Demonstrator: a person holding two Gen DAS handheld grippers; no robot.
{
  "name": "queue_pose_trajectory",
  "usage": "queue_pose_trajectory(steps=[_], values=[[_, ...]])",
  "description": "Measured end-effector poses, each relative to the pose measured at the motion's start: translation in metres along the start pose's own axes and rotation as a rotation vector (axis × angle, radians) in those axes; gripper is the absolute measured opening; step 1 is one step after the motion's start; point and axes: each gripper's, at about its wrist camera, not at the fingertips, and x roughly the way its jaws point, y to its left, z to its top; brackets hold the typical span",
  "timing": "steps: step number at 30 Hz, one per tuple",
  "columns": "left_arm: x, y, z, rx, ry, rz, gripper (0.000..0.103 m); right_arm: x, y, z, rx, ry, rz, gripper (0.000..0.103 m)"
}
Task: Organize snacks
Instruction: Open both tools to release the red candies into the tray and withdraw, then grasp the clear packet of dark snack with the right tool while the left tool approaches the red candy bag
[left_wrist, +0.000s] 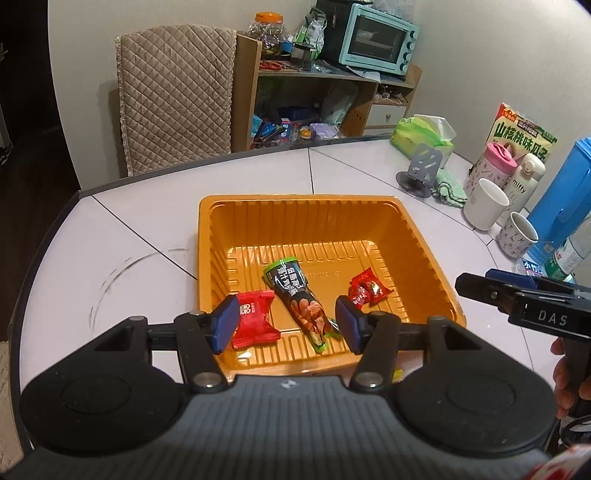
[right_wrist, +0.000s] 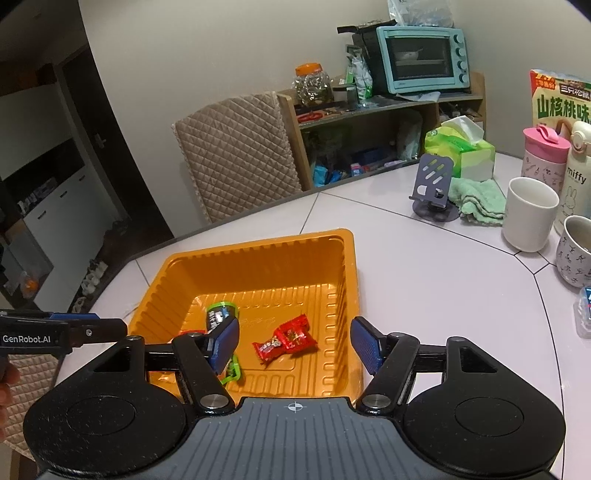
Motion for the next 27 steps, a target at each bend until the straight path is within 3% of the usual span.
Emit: queue_pose_trajectory(steps=[3, 16, 27], values=[[-0.011, 0.001, -0.006, 0.001, -0.006, 0.001, 0.060, -0.010, 0.003, -0.004, 0.006, -0.004, 0.006, 0.067], [-0.061, 0.015, -0.045, 0.002, -0.021, 0.014, 0.063, -0.051, 0.018, -0.049, -0.002, 0.036, 0.013, 0.067], [-0.085, 0.029, -0.098, 0.000, 0.035, 0.039, 0.064, -0.064, 0.030, -0.089, -0.002, 0.107, 0.018, 0.067]])
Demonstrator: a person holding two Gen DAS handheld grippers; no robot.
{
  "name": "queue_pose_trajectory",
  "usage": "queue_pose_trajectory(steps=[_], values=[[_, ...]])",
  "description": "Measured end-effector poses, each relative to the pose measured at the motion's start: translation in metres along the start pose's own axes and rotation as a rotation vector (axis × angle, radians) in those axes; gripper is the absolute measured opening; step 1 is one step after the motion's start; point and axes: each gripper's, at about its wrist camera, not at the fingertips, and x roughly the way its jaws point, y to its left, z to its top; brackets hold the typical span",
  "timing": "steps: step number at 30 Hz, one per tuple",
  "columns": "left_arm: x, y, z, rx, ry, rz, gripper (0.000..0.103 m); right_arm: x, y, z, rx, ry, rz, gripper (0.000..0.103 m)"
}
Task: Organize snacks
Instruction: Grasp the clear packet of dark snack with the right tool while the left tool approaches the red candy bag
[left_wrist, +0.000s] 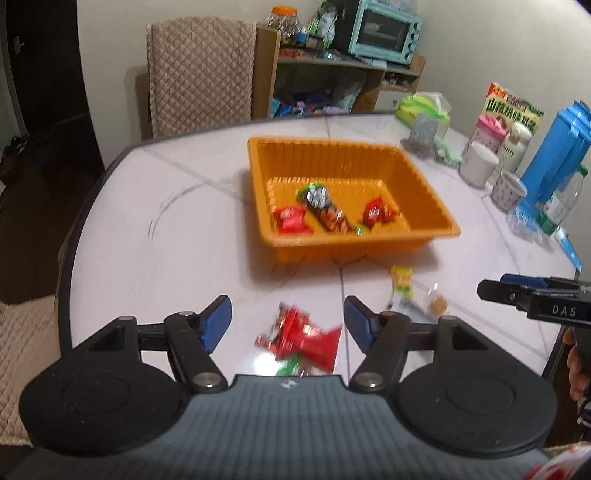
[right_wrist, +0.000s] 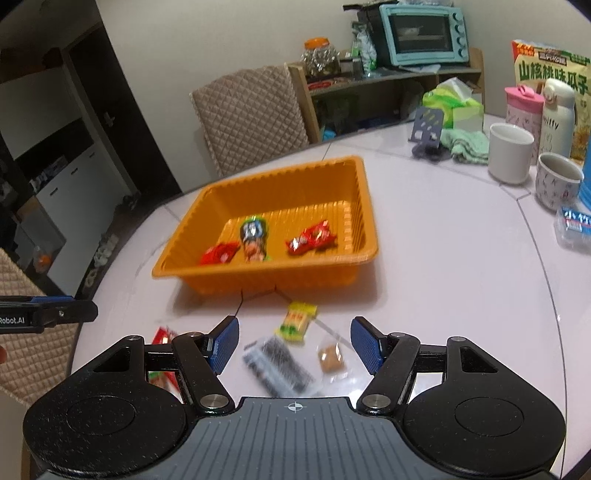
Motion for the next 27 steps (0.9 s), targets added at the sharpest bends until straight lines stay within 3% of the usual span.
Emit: queue_pose_trajectory(steps=[12, 27], values=[[0.002, 0.012, -0.035, -0.032, 0.061, 0.025, 0.064, 0.015, 0.016, -0.035, -0.063, 0.089, 0.020, 0.067], [0.018, 0.018, -0.040, -0.048, 0.096, 0.040, 0.064, 0.039, 0.018, -0.035, -0.133, 0.116, 0.042, 0.067]])
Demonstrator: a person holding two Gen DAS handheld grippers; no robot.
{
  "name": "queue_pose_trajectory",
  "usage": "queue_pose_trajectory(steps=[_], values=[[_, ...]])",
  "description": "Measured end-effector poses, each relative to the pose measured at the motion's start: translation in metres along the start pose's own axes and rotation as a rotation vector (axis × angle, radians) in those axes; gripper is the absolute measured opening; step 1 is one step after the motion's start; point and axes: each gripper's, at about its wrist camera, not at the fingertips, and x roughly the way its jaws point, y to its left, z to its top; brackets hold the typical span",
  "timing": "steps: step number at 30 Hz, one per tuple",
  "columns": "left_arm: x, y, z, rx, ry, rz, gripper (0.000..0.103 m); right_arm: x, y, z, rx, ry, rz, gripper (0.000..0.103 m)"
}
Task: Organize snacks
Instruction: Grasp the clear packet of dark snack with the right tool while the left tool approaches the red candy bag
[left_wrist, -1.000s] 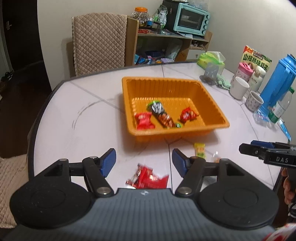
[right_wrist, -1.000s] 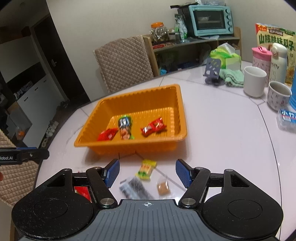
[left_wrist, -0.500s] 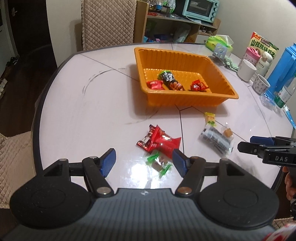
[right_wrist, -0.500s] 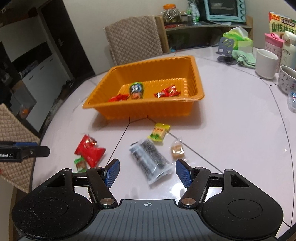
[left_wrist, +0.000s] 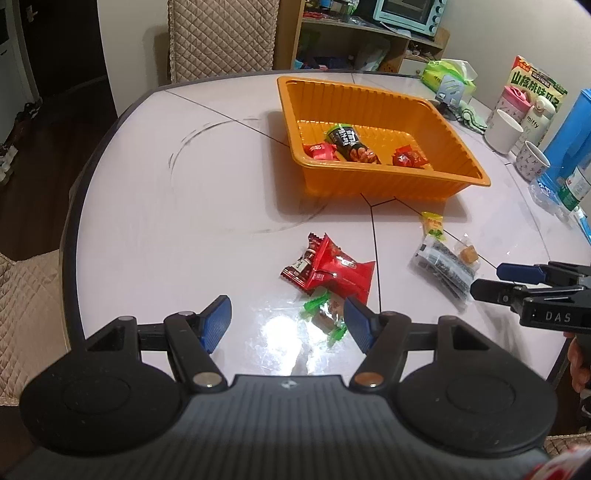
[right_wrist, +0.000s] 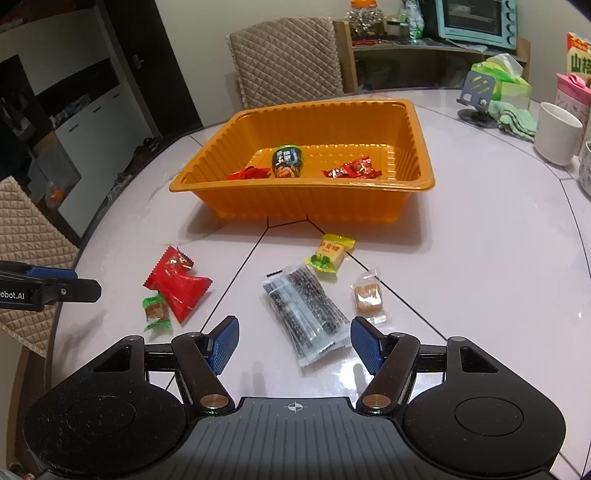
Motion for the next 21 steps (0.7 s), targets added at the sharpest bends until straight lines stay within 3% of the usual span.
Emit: queue_pose_trajectory(steps=[18, 21], values=[[0.015, 0.002, 0.001, -0.017, 0.020, 0.016, 0.064, 0.046, -0.002, 0.014, -0.136, 0.039, 0.022, 0.066], [0.017, 0.001, 0.001, -0.017, 0.025, 0.013, 0.064, 0.054, 0.000, 0.014, -0.164, 0.051, 0.026, 0.062]])
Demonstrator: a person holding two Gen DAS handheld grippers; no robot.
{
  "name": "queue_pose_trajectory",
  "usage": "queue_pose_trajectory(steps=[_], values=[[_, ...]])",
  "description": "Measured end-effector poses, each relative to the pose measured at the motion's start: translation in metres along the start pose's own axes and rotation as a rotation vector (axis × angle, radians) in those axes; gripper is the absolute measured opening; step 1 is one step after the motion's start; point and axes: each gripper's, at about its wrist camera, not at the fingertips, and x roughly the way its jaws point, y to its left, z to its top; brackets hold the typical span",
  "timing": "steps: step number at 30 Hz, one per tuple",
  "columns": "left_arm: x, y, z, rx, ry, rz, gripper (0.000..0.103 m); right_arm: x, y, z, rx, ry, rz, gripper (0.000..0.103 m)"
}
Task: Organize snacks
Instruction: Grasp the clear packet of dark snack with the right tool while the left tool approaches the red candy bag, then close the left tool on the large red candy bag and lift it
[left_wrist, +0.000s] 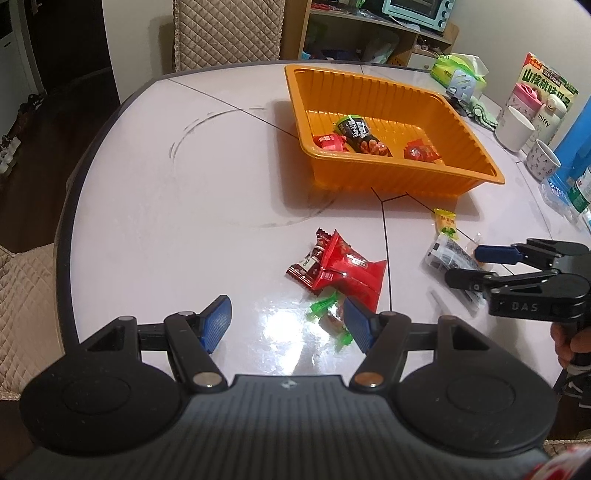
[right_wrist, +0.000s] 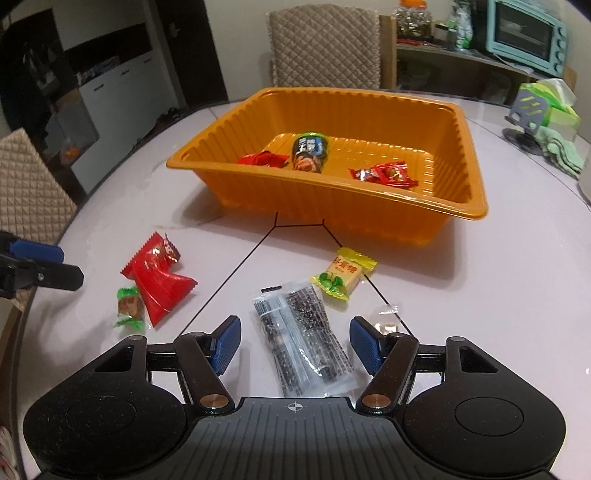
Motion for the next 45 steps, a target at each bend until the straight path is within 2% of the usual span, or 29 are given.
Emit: queue_pose_trajectory(steps=[3, 10, 11, 12, 15, 22, 30, 37, 44, 45], values=[[0.002, -0.001, -0.001, 0.001, 0.004, -0.002, 0.064, 0.006, 0.001, 0.000, -0.021, 0.014, -0.004, 0.058], [0.006, -0.007, 0.000, 0.013, 0.010, -0.021, 0.064, 0.010, 0.005, -0.004, -0.059, 0.018, -0.031, 0.056], [0.007, -0.008, 0.000, 0.018, 0.009, -0.025, 0.064, 0.010, 0.006, -0.005, -0.067, 0.017, -0.039, 0.053], [0.008, -0.010, 0.000, 0.023, 0.009, -0.028, 0.064, 0.010, 0.007, -0.005, -0.077, 0.014, -0.056, 0.045], [0.012, -0.016, 0.002, 0.040, 0.008, -0.038, 0.064, 0.009, 0.007, -0.007, -0.093, 0.008, -0.067, 0.039], [0.021, -0.032, 0.006, 0.131, -0.002, -0.034, 0.064, -0.002, 0.004, -0.011, -0.027, 0.006, -0.060, 0.038], [0.035, -0.050, 0.010, 0.177, -0.006, -0.039, 0.064, -0.017, -0.006, -0.015, 0.060, 0.000, -0.063, 0.038], [0.052, -0.072, 0.008, 0.287, -0.030, 0.017, 0.064, -0.028, -0.020, -0.021, 0.130, -0.002, -0.074, 0.038], [0.061, -0.079, 0.005, 0.341, -0.038, 0.041, 0.063, -0.033, -0.028, -0.028, 0.162, 0.002, -0.086, 0.039], [0.062, -0.080, 0.004, 0.351, -0.038, 0.045, 0.060, -0.033, -0.029, -0.028, 0.165, 0.001, -0.087, 0.039]])
